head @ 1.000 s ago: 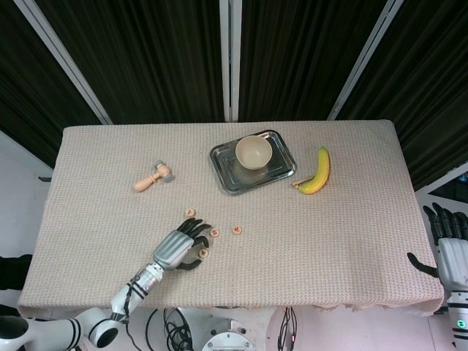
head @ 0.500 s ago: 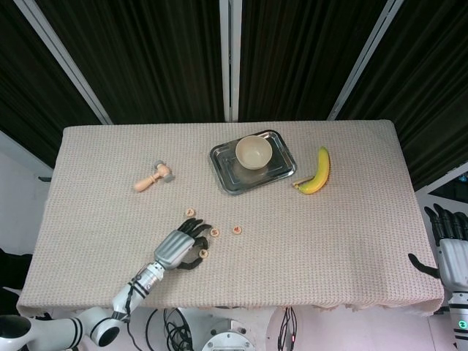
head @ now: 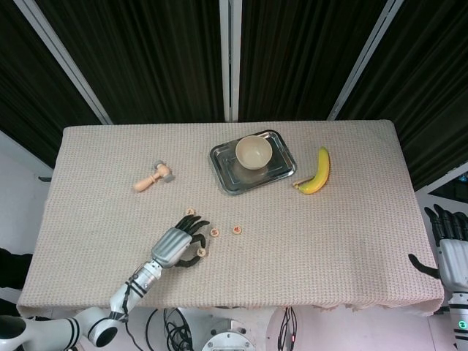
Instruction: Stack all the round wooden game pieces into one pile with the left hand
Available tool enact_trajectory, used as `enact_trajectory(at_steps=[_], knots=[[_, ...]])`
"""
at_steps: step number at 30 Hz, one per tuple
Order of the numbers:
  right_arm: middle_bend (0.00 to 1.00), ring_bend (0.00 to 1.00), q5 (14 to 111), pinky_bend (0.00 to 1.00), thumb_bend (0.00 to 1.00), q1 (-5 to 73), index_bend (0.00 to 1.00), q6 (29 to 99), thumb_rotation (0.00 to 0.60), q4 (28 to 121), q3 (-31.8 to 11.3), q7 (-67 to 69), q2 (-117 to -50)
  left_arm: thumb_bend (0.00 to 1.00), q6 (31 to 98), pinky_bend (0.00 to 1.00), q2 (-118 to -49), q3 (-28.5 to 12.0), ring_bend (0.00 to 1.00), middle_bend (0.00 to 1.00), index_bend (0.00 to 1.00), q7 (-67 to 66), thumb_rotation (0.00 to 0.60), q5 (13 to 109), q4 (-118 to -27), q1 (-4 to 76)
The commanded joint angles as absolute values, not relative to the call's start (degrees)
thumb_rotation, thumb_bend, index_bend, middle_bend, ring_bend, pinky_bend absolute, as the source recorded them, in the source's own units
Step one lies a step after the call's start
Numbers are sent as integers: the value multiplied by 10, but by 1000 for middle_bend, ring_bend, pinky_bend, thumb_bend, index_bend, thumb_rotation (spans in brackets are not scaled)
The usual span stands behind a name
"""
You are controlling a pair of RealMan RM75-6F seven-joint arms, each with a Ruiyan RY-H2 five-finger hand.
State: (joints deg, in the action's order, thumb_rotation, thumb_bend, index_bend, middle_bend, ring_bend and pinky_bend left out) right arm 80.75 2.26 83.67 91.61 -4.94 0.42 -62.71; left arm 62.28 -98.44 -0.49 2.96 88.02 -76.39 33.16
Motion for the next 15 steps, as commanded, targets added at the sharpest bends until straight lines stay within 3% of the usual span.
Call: enact_trajectory(at_steps=[1,7,15], knots=[[0,0,807,0,123,22,0,837,600,916,-49,4,-627,319,634,0,-970,-19,0,96,491,26,600,876,-778,332],[0,0,809,0,122,22,0,838,600,917,-49,3,-628,323,629,0,-941,-56,0,98,489,19,600,844,-791,340],[0,0,809,0,122,24,0,834,600,918,-49,-1,-629,329,563,0,-939,-90,0,99,478,20,600,779,-753,371]])
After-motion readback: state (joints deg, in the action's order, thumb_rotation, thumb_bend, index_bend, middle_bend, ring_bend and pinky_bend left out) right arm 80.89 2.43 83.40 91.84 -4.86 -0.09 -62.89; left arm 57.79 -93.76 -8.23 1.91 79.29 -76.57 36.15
